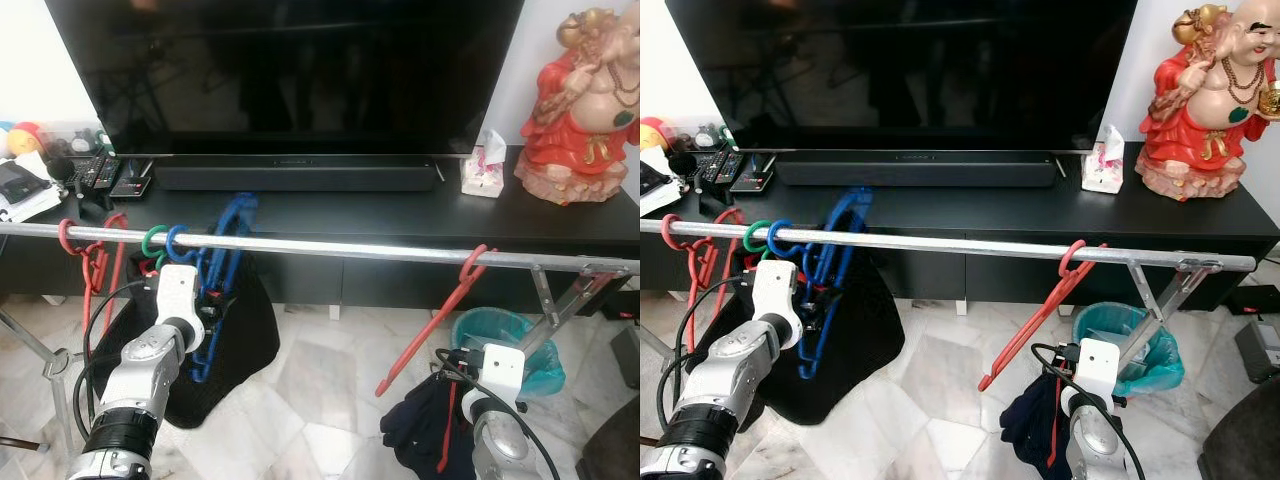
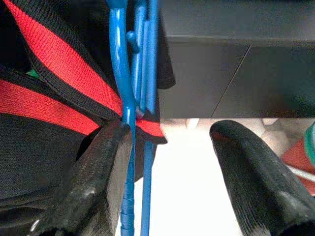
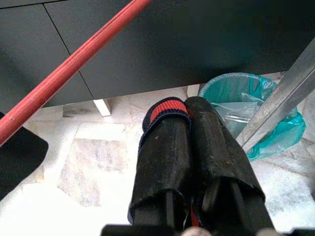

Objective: Hang hanger

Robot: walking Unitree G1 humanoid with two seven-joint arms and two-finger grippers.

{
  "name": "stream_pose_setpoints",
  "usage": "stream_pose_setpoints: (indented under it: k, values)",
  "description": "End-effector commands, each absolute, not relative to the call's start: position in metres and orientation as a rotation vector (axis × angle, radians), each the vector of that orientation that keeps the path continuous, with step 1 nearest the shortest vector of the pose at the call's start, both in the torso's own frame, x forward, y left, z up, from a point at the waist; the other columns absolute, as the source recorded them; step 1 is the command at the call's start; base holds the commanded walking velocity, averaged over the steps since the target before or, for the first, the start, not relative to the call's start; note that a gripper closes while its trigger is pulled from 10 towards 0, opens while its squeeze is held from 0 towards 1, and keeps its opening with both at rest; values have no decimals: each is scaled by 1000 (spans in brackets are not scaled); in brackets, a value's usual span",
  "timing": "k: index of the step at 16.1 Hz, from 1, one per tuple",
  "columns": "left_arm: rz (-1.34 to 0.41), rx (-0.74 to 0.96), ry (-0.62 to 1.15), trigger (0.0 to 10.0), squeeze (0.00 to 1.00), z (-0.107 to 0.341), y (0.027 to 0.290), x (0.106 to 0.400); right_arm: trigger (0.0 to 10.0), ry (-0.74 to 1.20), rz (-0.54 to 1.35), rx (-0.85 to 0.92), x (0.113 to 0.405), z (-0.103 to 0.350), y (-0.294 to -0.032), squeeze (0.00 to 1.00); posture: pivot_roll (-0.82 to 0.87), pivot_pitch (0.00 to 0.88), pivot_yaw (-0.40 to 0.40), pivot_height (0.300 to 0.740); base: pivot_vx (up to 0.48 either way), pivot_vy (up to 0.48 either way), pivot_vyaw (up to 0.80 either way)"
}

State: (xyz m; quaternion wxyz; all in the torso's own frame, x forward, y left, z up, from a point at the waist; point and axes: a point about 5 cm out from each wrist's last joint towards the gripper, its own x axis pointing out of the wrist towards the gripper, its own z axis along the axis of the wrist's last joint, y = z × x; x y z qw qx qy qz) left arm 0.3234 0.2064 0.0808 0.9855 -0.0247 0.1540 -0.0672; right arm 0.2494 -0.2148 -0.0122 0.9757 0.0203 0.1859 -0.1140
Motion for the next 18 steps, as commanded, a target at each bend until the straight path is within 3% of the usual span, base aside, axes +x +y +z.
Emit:
stream_pose_setpoints:
  k: [1, 7, 15, 18]
  values:
    - [-136, -69, 281, 10000, 0, 86, 211, 326, 10000, 349, -222, 35, 252, -9, -214, 0, -208, 0, 31, 740, 0, 0, 0]
    - [3, 26, 200, 10000, 0, 91, 222, 330, 10000, 347, -221, 33, 253, -8, -214, 0, -206, 0, 29, 740, 0, 0, 0]
    - [-8, 21, 272, 10000, 0, 67, 216, 333, 10000, 345, -224, 31, 253, -8, -215, 0, -212, 0, 30, 740, 0, 0, 0]
    - [-90, -22, 319, 10000, 0, 59, 208, 330, 10000, 344, -225, 30, 252, -8, -215, 0, -217, 0, 30, 740, 0, 0, 0]
